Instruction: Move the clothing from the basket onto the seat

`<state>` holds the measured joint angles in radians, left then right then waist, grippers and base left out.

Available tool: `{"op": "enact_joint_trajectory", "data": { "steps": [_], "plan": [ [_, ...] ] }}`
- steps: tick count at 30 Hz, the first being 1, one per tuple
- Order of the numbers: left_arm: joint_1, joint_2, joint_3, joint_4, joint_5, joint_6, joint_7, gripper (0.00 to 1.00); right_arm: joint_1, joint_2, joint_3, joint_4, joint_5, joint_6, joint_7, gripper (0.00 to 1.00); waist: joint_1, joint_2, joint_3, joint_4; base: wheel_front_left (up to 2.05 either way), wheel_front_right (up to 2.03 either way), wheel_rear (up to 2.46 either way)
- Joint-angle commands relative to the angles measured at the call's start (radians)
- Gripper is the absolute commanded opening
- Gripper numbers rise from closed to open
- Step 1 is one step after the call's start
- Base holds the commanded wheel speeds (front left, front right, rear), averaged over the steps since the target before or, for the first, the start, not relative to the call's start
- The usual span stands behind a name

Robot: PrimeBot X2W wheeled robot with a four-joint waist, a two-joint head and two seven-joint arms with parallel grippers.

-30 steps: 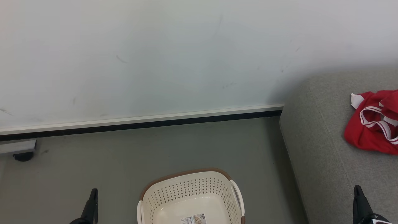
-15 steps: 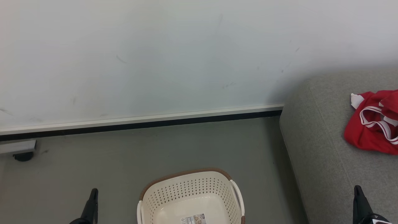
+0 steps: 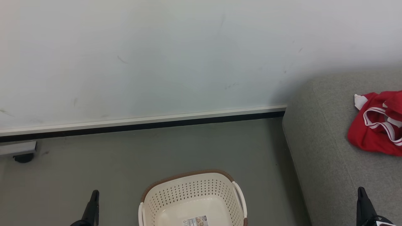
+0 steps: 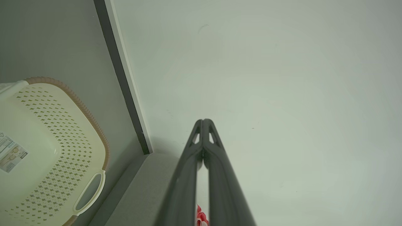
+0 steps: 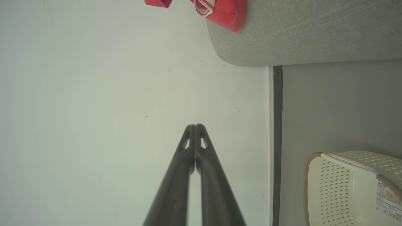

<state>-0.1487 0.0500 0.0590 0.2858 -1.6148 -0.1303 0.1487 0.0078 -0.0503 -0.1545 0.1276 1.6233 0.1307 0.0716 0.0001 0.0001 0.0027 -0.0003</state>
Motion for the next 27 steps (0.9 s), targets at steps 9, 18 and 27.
{"op": "enact_joint_trajectory", "data": {
  "steps": [9, 18, 27],
  "plan": [
    [-0.006, 0.000, 0.003, 0.002, -0.003, -0.003, 0.000, 0.00, 0.001, 0.000, 0.000, 0.001, 0.006, 0.000, 0.005, 0.00, -0.0001, -0.0001, 0.000, 0.000, 0.00, 0.00, 0.00],
    [-0.006, 0.000, 0.003, 0.002, -0.003, -0.003, 0.000, 0.00, 0.001, 0.000, 0.000, 0.001, 0.006, 0.000, 0.005, 0.00, -0.0001, -0.0001, 0.000, 0.000, 0.00, 0.00, 0.00],
    [-0.006, 0.000, 0.003, 0.002, -0.003, -0.003, 0.000, 0.00, 0.001, 0.000, 0.000, 0.001, 0.006, 0.000, 0.005, 0.00, -0.0001, -0.0001, 0.000, 0.000, 0.00, 0.00, 0.00]
  ]
}}
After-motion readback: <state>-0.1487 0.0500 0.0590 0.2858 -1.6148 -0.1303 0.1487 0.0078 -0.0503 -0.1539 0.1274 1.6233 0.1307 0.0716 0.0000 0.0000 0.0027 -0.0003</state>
